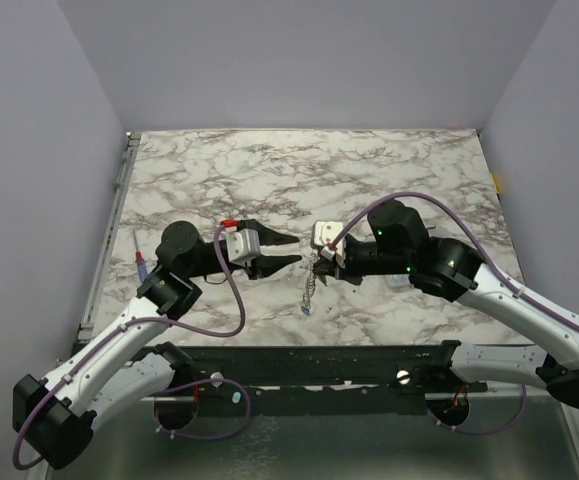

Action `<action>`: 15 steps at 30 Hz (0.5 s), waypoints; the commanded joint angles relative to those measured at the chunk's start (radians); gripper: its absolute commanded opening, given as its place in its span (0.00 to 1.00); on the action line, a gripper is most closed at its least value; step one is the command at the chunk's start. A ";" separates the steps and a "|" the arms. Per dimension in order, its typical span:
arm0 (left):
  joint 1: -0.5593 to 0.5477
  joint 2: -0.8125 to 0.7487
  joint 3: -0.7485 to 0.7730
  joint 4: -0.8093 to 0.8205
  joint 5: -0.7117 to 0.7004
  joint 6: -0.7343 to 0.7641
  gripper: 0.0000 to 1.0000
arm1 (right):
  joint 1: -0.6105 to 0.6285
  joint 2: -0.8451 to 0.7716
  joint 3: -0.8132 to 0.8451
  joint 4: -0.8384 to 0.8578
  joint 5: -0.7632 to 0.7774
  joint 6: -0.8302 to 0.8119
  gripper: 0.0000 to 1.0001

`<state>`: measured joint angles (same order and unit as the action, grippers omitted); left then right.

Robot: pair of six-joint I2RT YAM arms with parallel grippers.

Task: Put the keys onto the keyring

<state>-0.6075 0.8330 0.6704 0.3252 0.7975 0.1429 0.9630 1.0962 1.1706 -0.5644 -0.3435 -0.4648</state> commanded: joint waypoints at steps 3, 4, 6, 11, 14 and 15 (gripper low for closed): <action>-0.047 0.036 0.049 -0.153 0.023 0.068 0.43 | 0.008 0.000 0.008 -0.039 0.021 -0.009 0.01; -0.056 0.042 0.055 -0.171 0.020 0.076 0.43 | 0.008 0.001 0.006 -0.039 0.021 -0.010 0.01; -0.073 0.048 0.066 -0.199 0.014 0.089 0.43 | 0.008 0.001 0.003 -0.037 0.020 -0.011 0.01; -0.097 0.068 0.084 -0.228 0.020 0.095 0.43 | 0.008 0.003 -0.003 -0.034 0.018 -0.012 0.01; -0.108 0.092 0.100 -0.254 0.025 0.106 0.41 | 0.008 0.002 -0.002 -0.034 0.012 -0.012 0.01; -0.112 0.098 0.104 -0.260 0.030 0.109 0.40 | 0.008 0.004 -0.002 -0.034 0.010 -0.012 0.01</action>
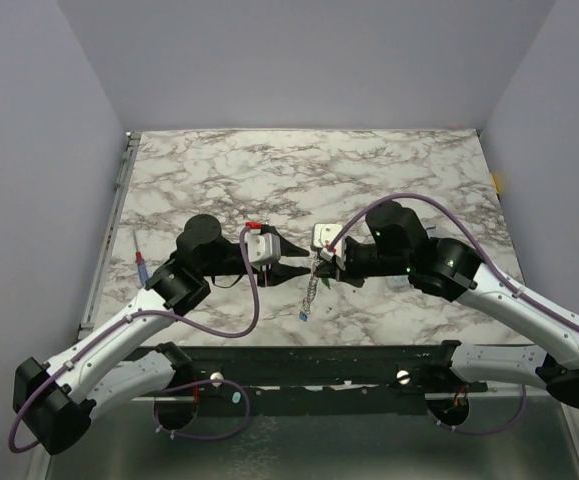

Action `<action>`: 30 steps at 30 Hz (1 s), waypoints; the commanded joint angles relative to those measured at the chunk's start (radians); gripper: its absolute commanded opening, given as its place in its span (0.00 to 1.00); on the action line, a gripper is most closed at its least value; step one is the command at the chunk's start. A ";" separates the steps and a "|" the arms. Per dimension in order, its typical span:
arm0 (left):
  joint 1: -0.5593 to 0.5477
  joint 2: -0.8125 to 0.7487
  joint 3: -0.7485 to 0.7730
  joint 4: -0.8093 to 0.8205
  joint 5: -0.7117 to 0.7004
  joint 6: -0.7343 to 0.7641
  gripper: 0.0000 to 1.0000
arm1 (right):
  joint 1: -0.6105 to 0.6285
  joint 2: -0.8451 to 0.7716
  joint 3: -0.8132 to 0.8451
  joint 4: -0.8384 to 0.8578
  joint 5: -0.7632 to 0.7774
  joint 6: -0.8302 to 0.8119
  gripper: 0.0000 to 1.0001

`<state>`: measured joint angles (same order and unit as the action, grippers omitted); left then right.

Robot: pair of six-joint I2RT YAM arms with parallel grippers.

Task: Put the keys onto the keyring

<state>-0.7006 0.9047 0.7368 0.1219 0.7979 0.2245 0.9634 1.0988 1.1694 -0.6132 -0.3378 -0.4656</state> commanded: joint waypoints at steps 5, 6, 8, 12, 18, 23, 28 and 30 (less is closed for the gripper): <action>-0.027 0.039 0.047 -0.072 0.037 0.034 0.36 | 0.008 -0.004 -0.008 0.022 0.004 -0.011 0.01; -0.027 0.040 0.047 -0.074 0.038 0.035 0.35 | 0.008 -0.004 -0.009 0.023 0.004 -0.010 0.01; -0.031 0.043 0.048 -0.078 0.044 0.038 0.32 | 0.008 -0.001 -0.010 0.026 0.004 -0.010 0.01; -0.041 0.049 0.046 -0.082 0.046 0.041 0.31 | 0.008 0.007 -0.009 0.034 0.013 -0.010 0.01; -0.051 0.029 0.038 -0.087 0.050 0.051 0.39 | 0.008 0.005 -0.015 0.046 0.040 -0.005 0.01; -0.051 0.024 0.035 -0.087 0.056 0.059 0.41 | 0.008 0.003 -0.015 0.047 0.045 -0.004 0.01; -0.056 0.044 0.042 -0.087 0.067 0.060 0.33 | 0.008 0.001 -0.010 0.046 0.038 -0.002 0.01; -0.058 0.055 0.044 -0.087 0.068 0.063 0.31 | 0.008 0.001 -0.010 0.046 0.034 -0.001 0.01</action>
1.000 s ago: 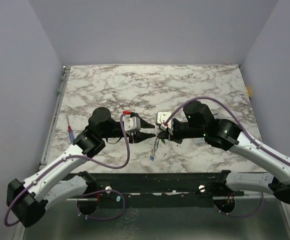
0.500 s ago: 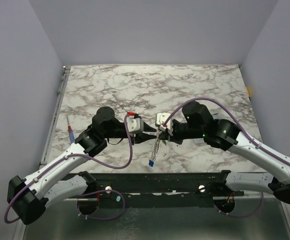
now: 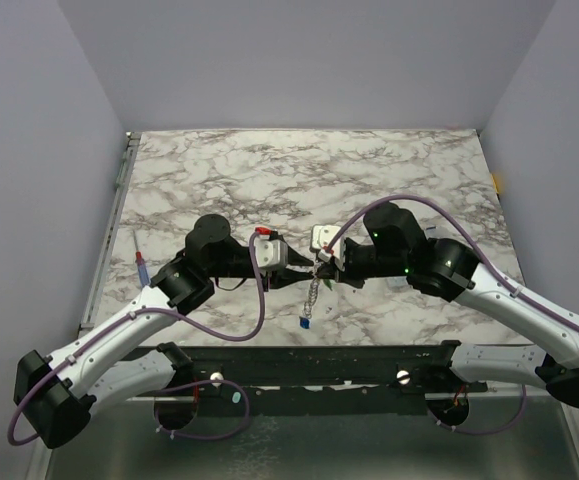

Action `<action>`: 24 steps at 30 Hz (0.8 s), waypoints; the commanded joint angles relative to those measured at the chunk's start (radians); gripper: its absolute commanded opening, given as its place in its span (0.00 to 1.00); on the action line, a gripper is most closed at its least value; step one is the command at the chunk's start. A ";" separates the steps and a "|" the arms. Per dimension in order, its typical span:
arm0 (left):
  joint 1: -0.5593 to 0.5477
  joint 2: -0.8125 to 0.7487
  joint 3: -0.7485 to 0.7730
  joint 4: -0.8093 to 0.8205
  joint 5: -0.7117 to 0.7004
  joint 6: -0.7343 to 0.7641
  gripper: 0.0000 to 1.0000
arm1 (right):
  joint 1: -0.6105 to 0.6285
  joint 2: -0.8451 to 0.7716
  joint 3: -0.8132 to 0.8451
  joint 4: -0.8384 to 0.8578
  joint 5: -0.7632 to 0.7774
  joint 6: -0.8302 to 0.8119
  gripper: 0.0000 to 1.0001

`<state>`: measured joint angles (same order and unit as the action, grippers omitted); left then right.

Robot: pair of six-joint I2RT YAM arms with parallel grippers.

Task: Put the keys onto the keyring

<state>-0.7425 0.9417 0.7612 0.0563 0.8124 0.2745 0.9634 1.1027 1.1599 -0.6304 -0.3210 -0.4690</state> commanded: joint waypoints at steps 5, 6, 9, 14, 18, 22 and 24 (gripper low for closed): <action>-0.025 0.038 0.023 -0.021 0.042 0.018 0.29 | 0.008 -0.003 0.002 0.065 0.007 0.004 0.01; -0.025 0.041 0.024 -0.021 0.040 0.018 0.29 | 0.008 -0.004 0.001 0.064 0.005 0.004 0.01; -0.026 0.046 0.029 -0.021 0.035 0.023 0.29 | 0.008 -0.004 0.002 0.064 0.005 0.004 0.01; -0.028 0.054 0.038 -0.004 0.029 0.027 0.08 | 0.008 -0.001 0.004 0.063 -0.005 0.004 0.01; -0.028 0.031 0.009 0.100 0.005 -0.022 0.00 | 0.008 -0.009 0.001 0.076 -0.008 0.004 0.01; -0.028 -0.006 -0.029 0.200 -0.027 -0.069 0.00 | 0.008 -0.043 -0.017 0.117 0.009 0.017 0.03; -0.028 -0.024 -0.050 0.262 -0.043 -0.101 0.00 | 0.008 -0.065 -0.028 0.139 0.024 0.021 0.25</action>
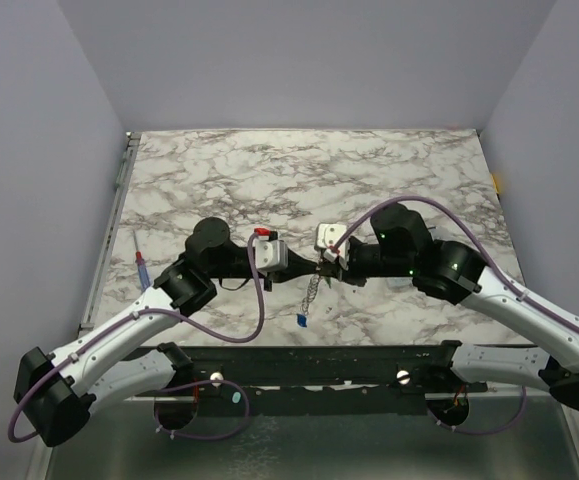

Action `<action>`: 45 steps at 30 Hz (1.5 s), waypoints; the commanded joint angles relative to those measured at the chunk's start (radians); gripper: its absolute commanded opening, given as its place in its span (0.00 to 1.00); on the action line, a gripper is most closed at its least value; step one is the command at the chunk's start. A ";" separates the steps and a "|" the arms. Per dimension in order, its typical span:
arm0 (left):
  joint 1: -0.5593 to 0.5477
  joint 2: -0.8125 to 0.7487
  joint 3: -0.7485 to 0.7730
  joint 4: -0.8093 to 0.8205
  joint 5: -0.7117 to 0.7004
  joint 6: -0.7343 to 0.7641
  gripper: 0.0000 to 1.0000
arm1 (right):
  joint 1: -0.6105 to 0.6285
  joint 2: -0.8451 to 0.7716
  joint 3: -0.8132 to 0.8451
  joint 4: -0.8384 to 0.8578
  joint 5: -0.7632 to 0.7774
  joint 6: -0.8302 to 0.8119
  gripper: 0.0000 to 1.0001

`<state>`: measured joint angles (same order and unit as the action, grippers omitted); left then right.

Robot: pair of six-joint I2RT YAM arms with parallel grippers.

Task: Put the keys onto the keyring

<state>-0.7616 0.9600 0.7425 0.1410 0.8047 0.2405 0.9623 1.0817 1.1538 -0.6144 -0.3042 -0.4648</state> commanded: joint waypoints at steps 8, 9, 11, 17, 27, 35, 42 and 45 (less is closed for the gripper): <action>0.006 -0.075 -0.079 0.321 -0.014 -0.153 0.00 | 0.009 -0.110 -0.062 0.167 0.027 0.019 0.45; 0.008 -0.078 -0.083 0.335 -0.011 -0.160 0.00 | 0.009 -0.109 -0.062 0.166 0.023 0.020 0.45; 0.011 -0.089 -0.096 0.365 -0.009 -0.178 0.00 | 0.009 -0.107 -0.062 0.166 0.020 0.020 0.43; 0.018 -0.111 -0.116 0.422 -0.009 -0.217 0.00 | 0.009 -0.091 -0.053 0.162 -0.003 0.021 0.37; 0.046 -0.125 -0.153 0.572 -0.004 -0.327 0.00 | 0.009 -0.075 -0.044 0.160 -0.009 0.025 0.29; 0.060 -0.116 -0.170 0.635 0.006 -0.374 0.00 | 0.009 -0.073 -0.027 0.162 -0.015 0.031 0.40; 0.059 -0.109 -0.174 0.654 0.012 -0.388 0.00 | 0.009 -0.116 -0.029 0.209 -0.043 0.048 0.43; 0.059 -0.109 -0.176 0.663 0.011 -0.397 0.00 | 0.009 -0.108 -0.025 0.210 -0.062 0.052 0.42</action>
<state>-0.7067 0.8581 0.5755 0.7341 0.7963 -0.1341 0.9676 0.9840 1.1042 -0.4355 -0.3218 -0.4324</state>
